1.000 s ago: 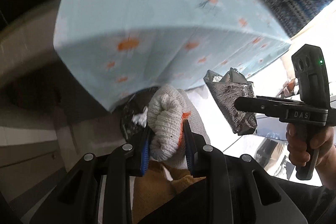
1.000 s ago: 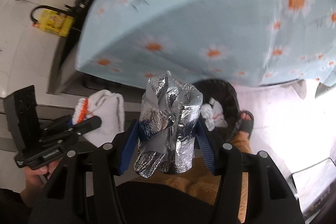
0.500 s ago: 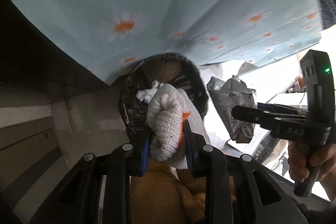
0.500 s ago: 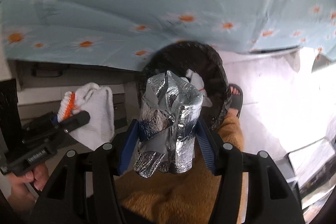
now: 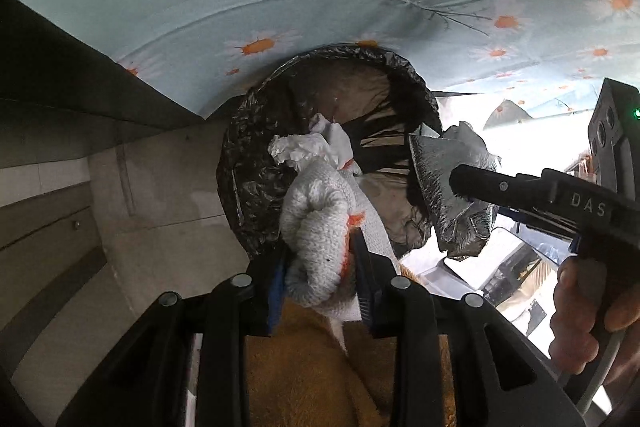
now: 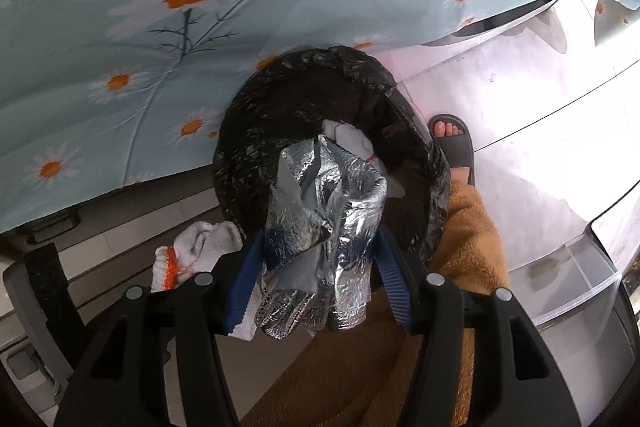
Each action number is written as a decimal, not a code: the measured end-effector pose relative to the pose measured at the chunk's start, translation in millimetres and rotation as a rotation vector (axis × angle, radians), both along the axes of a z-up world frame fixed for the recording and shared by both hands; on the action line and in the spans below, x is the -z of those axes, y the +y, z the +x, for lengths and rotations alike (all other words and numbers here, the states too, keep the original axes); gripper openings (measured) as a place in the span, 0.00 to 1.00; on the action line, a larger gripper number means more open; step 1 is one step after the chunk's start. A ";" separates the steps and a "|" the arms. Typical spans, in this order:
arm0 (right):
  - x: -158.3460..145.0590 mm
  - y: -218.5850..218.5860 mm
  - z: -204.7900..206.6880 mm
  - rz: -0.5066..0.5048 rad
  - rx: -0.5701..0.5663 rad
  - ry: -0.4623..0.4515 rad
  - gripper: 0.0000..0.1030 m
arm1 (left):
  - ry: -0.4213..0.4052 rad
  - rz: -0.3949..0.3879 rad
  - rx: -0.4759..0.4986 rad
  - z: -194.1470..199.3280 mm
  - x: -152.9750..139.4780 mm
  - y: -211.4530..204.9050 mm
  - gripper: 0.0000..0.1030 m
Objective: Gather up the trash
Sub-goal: 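Open both grippers to drop glove and foil into the bin, then move the right gripper to the tan paper cup and grasp it, then lift the tan cup with the right gripper while the left gripper grasps the white paper cup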
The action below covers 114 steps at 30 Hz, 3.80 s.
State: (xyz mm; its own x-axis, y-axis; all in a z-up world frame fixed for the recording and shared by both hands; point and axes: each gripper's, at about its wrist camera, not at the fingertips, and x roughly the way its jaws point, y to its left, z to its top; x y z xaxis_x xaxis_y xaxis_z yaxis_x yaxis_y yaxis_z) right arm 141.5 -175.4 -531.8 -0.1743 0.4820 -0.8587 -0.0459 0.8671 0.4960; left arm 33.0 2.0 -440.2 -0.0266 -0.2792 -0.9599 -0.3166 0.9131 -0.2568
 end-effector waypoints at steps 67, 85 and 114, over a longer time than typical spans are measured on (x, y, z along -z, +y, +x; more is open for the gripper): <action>-345.3 0.9 280.8 0.165 -0.234 -0.568 0.83 | -0.552 0.271 -0.293 59.6 -353.5 24.3 0.63; -335.4 4.9 289.2 0.179 -0.358 -0.568 0.56 | -0.447 0.361 -0.264 109.9 -358.3 -0.8 0.63; -327.2 -163.4 205.2 0.446 -0.255 -0.564 0.56 | -0.324 0.585 0.078 284.9 -311.6 25.5 0.76</action>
